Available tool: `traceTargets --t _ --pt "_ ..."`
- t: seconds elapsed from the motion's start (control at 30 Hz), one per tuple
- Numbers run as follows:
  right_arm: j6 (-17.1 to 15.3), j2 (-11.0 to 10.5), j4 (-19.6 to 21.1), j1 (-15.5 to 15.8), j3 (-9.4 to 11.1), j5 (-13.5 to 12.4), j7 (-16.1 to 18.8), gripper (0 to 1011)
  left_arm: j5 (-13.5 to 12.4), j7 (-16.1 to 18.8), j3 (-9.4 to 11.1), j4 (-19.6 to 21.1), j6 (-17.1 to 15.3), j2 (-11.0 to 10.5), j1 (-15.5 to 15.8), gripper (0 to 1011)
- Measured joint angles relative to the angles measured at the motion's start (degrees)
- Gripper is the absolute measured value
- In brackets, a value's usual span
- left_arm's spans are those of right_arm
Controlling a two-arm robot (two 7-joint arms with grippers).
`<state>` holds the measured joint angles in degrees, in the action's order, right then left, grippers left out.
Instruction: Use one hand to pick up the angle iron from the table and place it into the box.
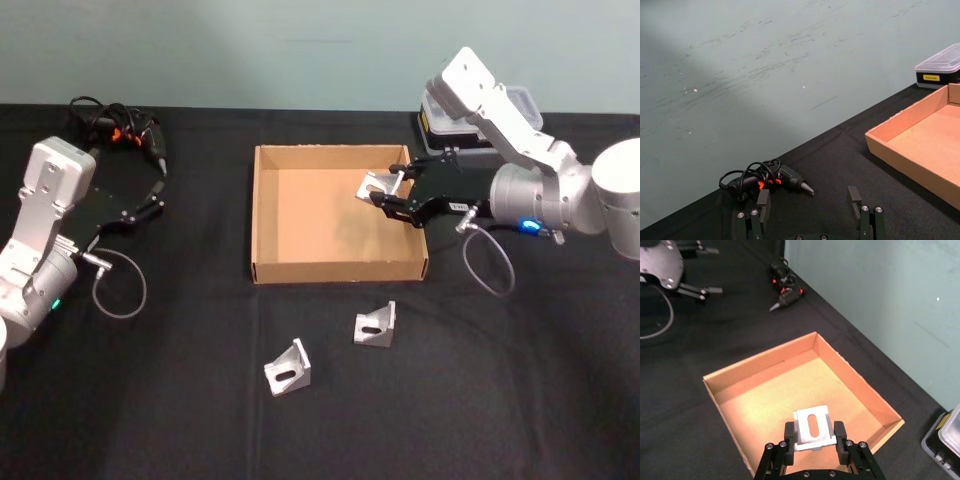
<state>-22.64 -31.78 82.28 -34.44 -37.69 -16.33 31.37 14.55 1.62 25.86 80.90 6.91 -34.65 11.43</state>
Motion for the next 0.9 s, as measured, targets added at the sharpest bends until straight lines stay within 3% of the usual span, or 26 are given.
traceTargets --t 0.2,0.63,0.73,0.77,0.9 --pt "0.58 2.76 -5.92 -1.69 -1.02 2.06 0.99 474 0.00 0.00 0.00 0.00 0.00 0.00 0.00 1000" --pt "0.89 5.43 -10.82 -2.83 -1.41 4.66 2.41 490 0.00 0.00 0.00 0.00 0.00 0.00 0.00 1000" --pt "0.85 5.60 -10.92 -2.84 -1.15 5.09 2.62 536 0.00 0.00 0.00 0.00 0.00 0.00 0.00 1000" --pt "0.85 5.60 -10.92 -2.84 -1.15 5.09 2.62 609 0.00 0.00 0.00 0.00 0.00 0.00 0.00 1000" --pt "0.71 5.74 -10.91 -2.65 -0.54 5.55 2.84 726 0.00 0.00 0.00 0.00 0.00 0.00 0.00 1000"
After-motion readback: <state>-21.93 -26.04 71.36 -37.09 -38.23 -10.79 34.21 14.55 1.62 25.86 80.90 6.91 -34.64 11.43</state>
